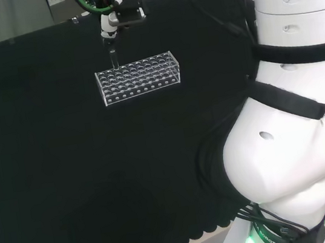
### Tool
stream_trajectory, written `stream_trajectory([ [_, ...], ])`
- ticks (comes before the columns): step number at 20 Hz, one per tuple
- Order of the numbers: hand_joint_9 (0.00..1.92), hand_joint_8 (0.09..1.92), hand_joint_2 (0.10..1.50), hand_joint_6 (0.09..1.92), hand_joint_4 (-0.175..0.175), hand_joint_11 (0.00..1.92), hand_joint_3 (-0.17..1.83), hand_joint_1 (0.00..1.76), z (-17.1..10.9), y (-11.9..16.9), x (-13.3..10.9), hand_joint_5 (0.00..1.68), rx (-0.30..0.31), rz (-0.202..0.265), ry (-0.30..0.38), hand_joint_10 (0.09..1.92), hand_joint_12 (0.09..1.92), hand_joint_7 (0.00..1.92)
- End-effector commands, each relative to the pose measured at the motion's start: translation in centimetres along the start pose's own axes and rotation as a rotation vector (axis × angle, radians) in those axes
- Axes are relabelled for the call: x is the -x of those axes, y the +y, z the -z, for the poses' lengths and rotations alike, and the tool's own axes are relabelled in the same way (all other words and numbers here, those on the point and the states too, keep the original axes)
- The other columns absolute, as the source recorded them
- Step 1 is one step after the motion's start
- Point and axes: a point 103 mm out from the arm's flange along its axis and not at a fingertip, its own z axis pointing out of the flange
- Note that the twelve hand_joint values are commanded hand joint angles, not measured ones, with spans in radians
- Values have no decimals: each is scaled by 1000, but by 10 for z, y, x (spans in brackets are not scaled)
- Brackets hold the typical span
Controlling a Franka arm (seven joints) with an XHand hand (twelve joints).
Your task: Put the test tube back in the rack.
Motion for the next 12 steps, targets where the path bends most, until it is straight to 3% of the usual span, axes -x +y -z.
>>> stream_trajectory([
  [1, 1405, 252, 671, 343, -175, 1256, 508, 1437, -10, 15, 3, 1396, -17, -8, -31, 404, 912, 1838],
  [12, 1404, 251, 671, 345, -175, 1256, 509, 1437, -19, 29, 17, 1395, -34, -42, -14, 406, 911, 1838],
])
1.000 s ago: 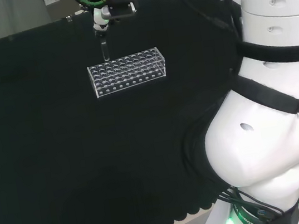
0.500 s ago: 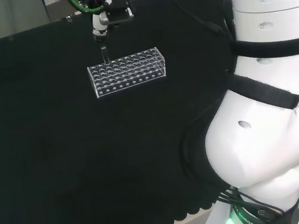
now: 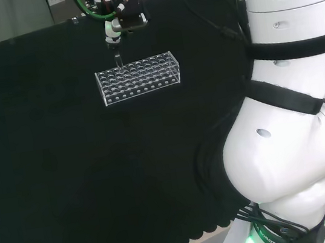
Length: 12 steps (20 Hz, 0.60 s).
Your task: Put the test tube back in the rack.
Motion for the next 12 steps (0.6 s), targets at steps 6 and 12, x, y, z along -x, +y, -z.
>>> stream_trajectory([
  [6, 1404, 251, 671, 347, -175, 1256, 509, 1437, -6, 10, 12, 1395, -15, -25, 21, 407, 912, 1838],
  [12, 1403, 251, 671, 348, -175, 1256, 510, 1437, -8, 13, 13, 1394, -25, -31, 25, 408, 912, 1838],
])
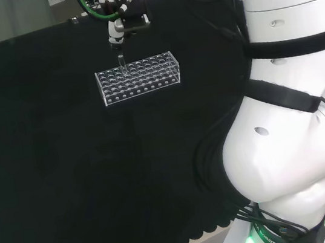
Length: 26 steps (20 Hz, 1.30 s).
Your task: Put the test tube back in the rack.
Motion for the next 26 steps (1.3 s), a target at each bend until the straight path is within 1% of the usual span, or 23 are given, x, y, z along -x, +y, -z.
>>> stream_trajectory([
  [1, 1403, 251, 671, 348, -175, 1256, 510, 1437, -3, 4, 3, 1394, -10, -6, 9, 408, 912, 1838],
  [7, 1403, 250, 670, 349, -175, 1256, 511, 1437, -4, 10, 0, 1394, -25, 0, 7, 409, 912, 1838],
  [10, 1403, 250, 670, 349, -175, 1255, 511, 1437, -8, 18, -11, 1394, -21, 8, 2, 409, 912, 1838],
  [14, 1402, 250, 670, 350, -175, 1255, 511, 1437, -9, 19, -22, 1393, -11, 31, 0, 410, 913, 1838],
  [21, 1402, 250, 670, 351, -175, 1255, 512, 1437, -8, 15, -22, 1393, -12, 48, 3, 411, 913, 1838],
  [26, 1401, 250, 670, 352, -175, 1255, 512, 1437, -7, 14, -20, 1392, -11, 50, 6, 412, 913, 1839],
])
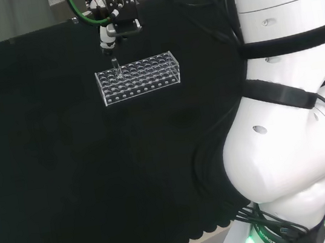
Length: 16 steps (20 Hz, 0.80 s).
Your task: Put the test tube back in the rack.
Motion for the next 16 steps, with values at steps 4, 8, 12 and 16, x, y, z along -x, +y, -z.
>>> stream_trajectory([
  [4, 1401, 249, 670, 353, -175, 1255, 512, 1437, 3, -3, 2, 1392, 3, 6, 9, 412, 913, 1839],
  [8, 1401, 249, 670, 354, -175, 1255, 512, 1437, 3, -7, 2, 1392, -5, 13, 11, 413, 913, 1839],
  [12, 1401, 249, 670, 354, -175, 1254, 512, 1437, 3, -9, 1, 1392, -5, 17, 12, 414, 913, 1839],
  [16, 1400, 249, 670, 355, -175, 1254, 513, 1437, 0, -14, -5, 1391, -7, 10, 12, 414, 913, 1839],
])
